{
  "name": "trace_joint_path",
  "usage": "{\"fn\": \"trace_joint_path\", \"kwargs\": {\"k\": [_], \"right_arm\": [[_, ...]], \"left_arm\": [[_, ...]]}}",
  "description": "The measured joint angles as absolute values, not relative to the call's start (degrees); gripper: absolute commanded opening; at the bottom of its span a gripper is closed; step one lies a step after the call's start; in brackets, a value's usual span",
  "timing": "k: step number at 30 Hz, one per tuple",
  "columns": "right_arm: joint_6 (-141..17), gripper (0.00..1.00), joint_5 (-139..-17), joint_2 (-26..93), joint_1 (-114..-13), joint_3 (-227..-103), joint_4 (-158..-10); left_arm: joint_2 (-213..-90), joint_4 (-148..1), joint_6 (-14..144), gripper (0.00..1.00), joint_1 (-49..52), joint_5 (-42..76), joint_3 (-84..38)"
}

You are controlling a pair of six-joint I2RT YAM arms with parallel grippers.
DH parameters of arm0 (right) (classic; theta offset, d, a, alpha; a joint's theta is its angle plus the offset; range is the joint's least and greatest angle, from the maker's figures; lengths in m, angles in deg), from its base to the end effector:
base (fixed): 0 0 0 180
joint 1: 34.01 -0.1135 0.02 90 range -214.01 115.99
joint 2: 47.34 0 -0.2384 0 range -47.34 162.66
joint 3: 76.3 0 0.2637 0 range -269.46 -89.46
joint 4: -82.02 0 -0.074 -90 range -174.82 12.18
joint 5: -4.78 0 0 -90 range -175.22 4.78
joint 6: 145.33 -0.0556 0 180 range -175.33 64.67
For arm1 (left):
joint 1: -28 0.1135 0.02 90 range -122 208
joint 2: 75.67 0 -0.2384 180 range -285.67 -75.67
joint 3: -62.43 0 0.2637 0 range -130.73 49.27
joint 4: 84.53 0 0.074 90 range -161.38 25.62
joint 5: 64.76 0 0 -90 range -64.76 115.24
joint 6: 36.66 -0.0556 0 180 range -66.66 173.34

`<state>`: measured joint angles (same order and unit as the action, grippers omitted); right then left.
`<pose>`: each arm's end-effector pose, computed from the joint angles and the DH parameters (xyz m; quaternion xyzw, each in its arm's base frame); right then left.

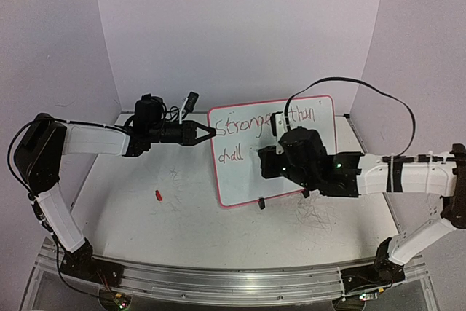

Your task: Write a sentence on the whiteboard

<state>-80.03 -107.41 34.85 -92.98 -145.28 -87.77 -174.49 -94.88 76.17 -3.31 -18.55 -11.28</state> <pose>0.2033 0.2972 0.2396 -0.1407 0.8150 0.2394 0.5086 0.3266 -0.2437 0.2081 0.2813 0.7161 -0.5208 0.3699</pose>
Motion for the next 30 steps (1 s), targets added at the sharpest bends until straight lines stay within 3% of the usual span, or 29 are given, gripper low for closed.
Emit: {"fn": "trace_joint_path", "kwargs": {"k": [5,30], "right_arm": [[-77.0,0.00,-107.8,29.2,-91.1,-143.3,-90.5],[-74.3,0.00,-103.6,30.5,-90.5,-141.8,-93.4]], "left_arm": [[-174.5,-94.9,76.1,0.00,-3.3,-18.6,-11.3],[-174.5,-94.9,76.1,0.00,-3.3,-18.6,-11.3]]}}
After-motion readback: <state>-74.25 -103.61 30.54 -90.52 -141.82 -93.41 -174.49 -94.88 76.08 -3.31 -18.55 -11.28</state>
